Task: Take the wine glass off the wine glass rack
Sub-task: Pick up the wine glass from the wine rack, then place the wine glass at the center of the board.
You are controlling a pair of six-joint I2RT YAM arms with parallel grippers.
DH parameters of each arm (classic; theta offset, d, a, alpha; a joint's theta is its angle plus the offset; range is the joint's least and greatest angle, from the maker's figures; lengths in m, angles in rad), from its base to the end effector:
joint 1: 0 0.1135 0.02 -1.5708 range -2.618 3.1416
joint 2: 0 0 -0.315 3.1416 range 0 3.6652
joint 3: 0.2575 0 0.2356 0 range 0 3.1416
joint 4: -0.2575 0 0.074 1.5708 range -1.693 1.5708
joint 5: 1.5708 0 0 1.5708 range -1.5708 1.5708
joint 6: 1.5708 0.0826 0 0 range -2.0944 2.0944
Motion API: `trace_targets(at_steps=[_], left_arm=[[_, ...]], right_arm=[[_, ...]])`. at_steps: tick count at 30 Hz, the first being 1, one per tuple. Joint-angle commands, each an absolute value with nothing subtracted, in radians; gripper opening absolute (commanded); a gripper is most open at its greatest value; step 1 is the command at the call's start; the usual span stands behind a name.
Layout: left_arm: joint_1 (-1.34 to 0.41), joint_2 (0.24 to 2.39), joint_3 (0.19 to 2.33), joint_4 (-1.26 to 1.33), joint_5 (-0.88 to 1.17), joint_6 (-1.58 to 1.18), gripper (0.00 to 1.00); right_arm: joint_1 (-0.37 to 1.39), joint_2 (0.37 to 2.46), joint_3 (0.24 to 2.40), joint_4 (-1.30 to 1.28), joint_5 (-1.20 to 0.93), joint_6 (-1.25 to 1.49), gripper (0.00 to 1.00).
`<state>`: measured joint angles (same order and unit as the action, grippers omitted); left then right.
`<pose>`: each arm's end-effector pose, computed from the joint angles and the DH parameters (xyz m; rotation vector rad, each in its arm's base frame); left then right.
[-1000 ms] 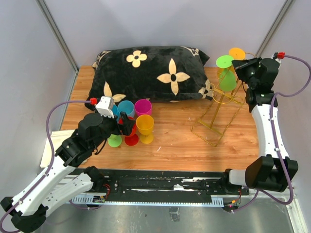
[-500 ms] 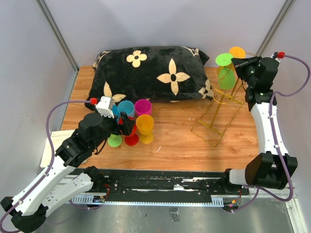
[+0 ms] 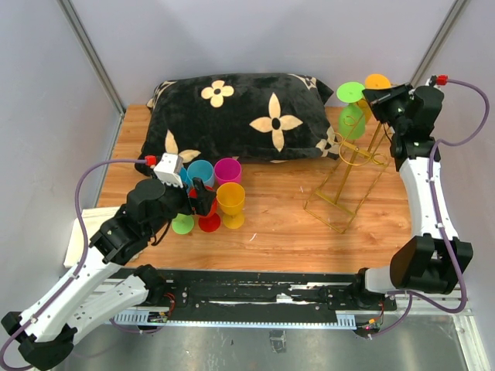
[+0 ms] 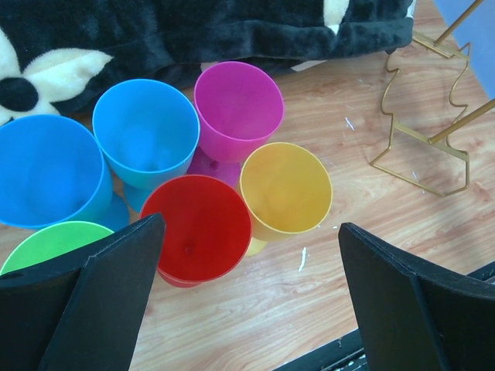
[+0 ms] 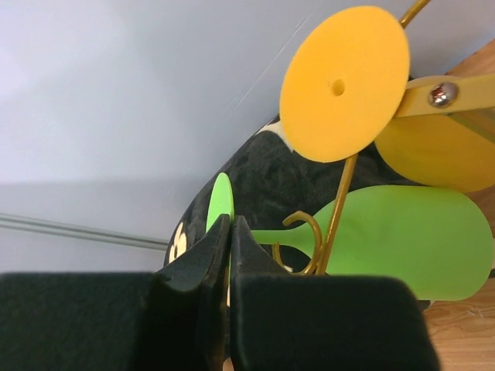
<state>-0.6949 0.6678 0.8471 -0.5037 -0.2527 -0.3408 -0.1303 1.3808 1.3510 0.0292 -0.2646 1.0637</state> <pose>0.1147 -0.0687 0.3592 0.1642 1.9046 -0.4672 0.3436 -0.0232 0.4759 0.7399 1.4756 0.9303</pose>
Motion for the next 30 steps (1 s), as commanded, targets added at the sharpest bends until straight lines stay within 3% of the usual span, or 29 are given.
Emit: trace_targets(at_steps=[1, 17, 30], left_arm=[[-0.689, 0.671, 0.874, -0.477, -0.252, -0.338, 1.0], [-0.689, 0.673, 0.869, -0.461, -0.233, -0.364, 1.0], [-0.689, 0.659, 0.856, -0.398, -0.25, -0.438, 1.0]], right_arm=[[-0.147, 1.369, 1.394, 0.055, -0.342, 1.026, 0.01], [-0.124, 1.352, 1.44, 0.05, -0.558, 0.97, 0.01], [0.039, 1.366, 1.566, -0.014, -0.689, 0.821, 0.01]])
